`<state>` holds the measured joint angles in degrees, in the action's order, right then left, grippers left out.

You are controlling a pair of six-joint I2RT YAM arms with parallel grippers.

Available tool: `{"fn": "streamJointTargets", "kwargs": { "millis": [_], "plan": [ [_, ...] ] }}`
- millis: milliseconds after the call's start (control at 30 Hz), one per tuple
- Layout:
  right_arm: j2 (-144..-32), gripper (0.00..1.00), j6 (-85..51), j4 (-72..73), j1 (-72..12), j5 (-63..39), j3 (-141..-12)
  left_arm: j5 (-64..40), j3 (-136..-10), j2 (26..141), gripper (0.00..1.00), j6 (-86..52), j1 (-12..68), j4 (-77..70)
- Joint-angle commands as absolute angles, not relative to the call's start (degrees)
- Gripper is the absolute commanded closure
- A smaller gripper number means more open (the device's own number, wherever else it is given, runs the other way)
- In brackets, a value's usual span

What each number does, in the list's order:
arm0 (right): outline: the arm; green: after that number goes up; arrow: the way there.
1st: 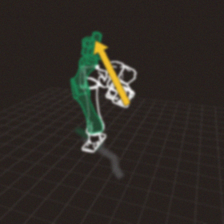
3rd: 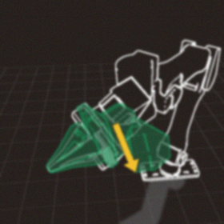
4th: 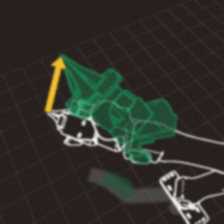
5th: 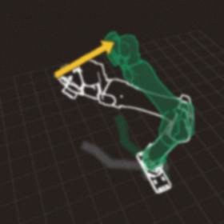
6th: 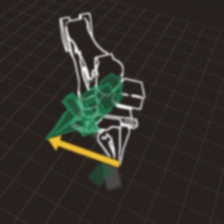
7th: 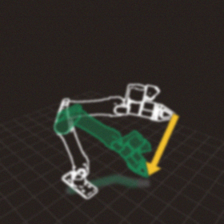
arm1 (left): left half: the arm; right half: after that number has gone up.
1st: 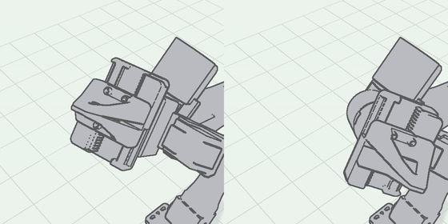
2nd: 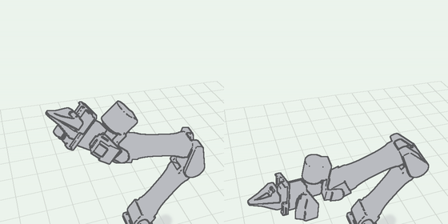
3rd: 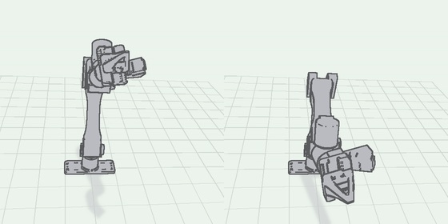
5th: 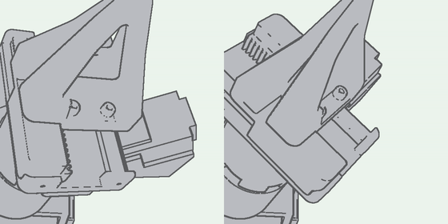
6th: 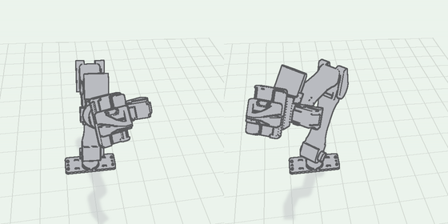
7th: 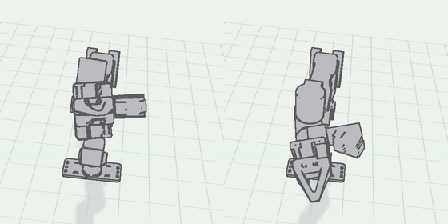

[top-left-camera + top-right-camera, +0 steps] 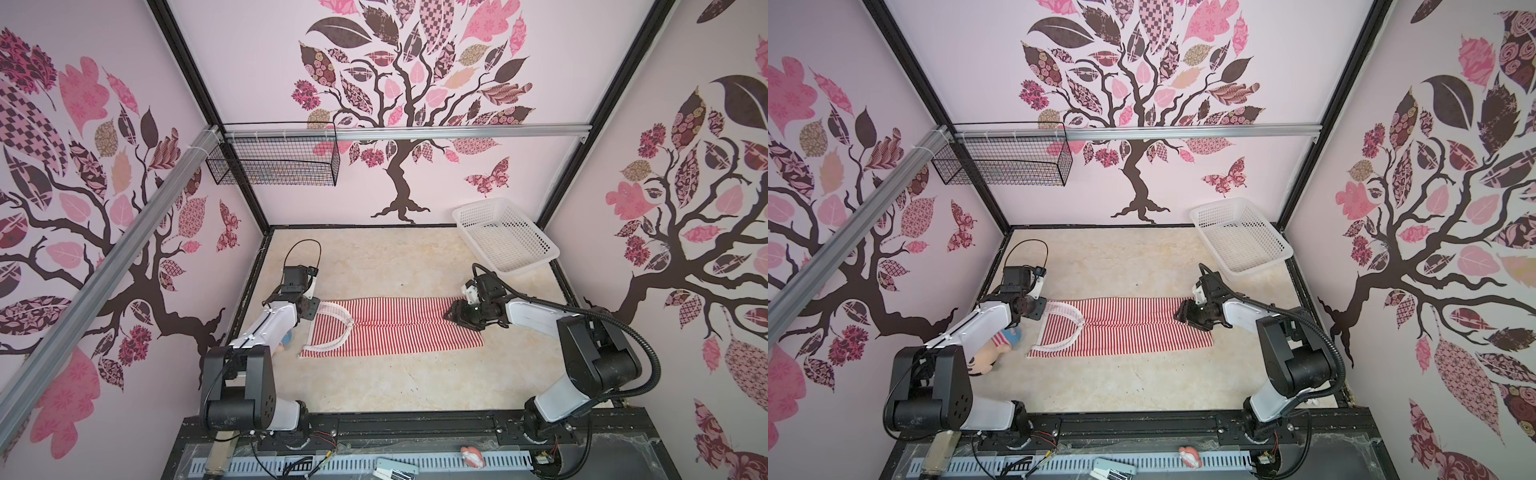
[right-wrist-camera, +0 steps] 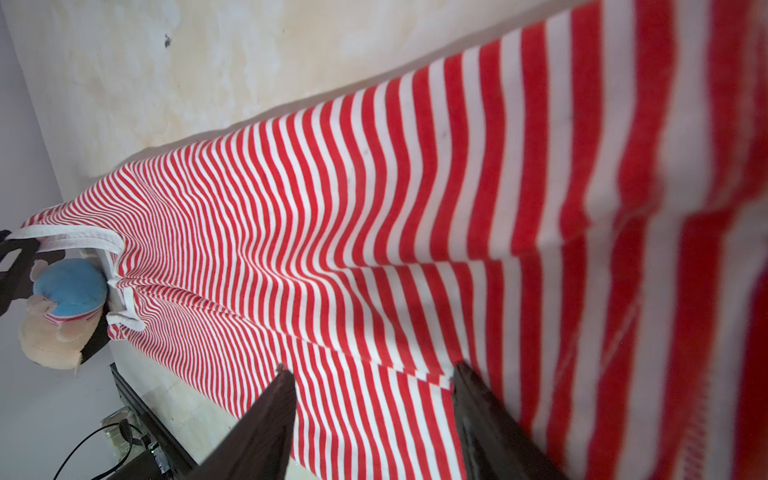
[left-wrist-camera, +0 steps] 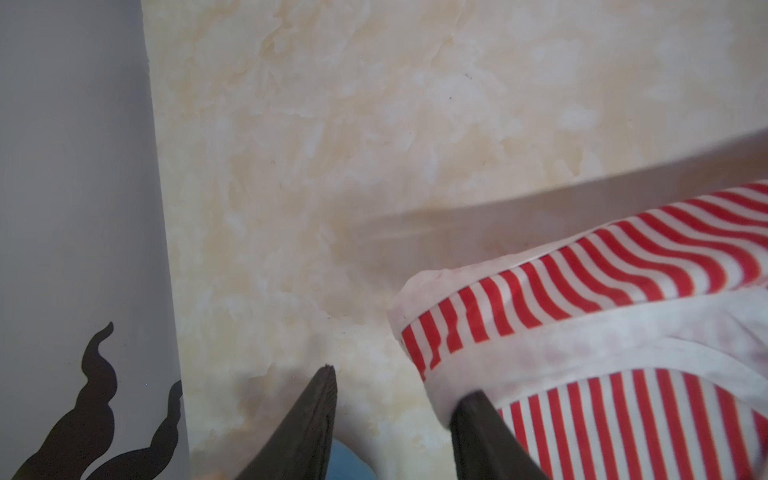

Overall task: Fold and stack tank tops
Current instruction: Rotate the tank top at the center of the table.

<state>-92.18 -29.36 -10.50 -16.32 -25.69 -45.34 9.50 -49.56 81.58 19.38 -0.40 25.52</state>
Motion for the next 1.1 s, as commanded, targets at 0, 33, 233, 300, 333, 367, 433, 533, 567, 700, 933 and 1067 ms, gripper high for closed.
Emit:
{"fn": "streamJointTargets", "kwargs": {
  "millis": [0,33,233,300,333,367,433,533,567,700,933,1067],
  "plan": [
    [-91.26,0.37,-28.81,-12.92,-15.91,-25.65,-45.17,3.68,-54.1,82.04,0.53,17.87,-0.62,30.32],
    [-91.02,0.37,-28.85,-12.95,-15.91,-25.73,-45.25,2.07,-55.12,82.69,0.53,17.57,-0.54,30.54],
    [-90.52,0.37,-28.99,-13.45,-15.91,-25.74,-45.99,-2.35,-62.23,88.42,0.53,13.86,0.81,33.67],
    [-90.7,0.37,-29.22,-13.23,-15.91,-25.84,-46.05,-5.07,-62.66,89.41,0.53,13.93,2.25,33.84],
    [-90.87,0.37,-29.35,-13.18,-15.91,-25.92,-46.14,-6.21,-62.58,89.91,0.54,14.39,3.33,34.03],
    [-91.05,0.36,-29.43,-13.25,-15.91,-26.06,-46.36,-7.07,-62.5,90.53,0.54,15.11,4.73,34.42],
    [-91.48,0.37,-29.51,-13.14,-15.9,-26.32,-46.73,-7.28,-61.93,92.21,0.54,16.11,7.06,34.5],
    [-91.75,0.37,-29.76,-13.01,-15.91,-26.72,-47.27,-5.44,-61.52,95.67,0.57,16.13,7.82,33.32],
    [-91.69,0.36,-29.74,-13.02,-15.91,-26.81,-47.43,-4.48,-61.37,96.81,0.57,16.15,7.82,32.86],
    [-91.32,0.37,-29.66,-13.44,-15.91,-26.63,-47.6,-1.78,-59.64,99.13,0.6,17.14,7.82,31.65],
    [-90.46,0.36,-29.1,-14.22,-15.91,-26.1,-46.95,-1.79,-56.46,98.88,0.6,18.82,7.56,31.47],
    [-89.33,0.36,-29.0,-15.0,-15.91,-26.19,-47.59,-3.41,-57.19,100.02,0.6,19.21,7.04,33.13]
  ]
}}
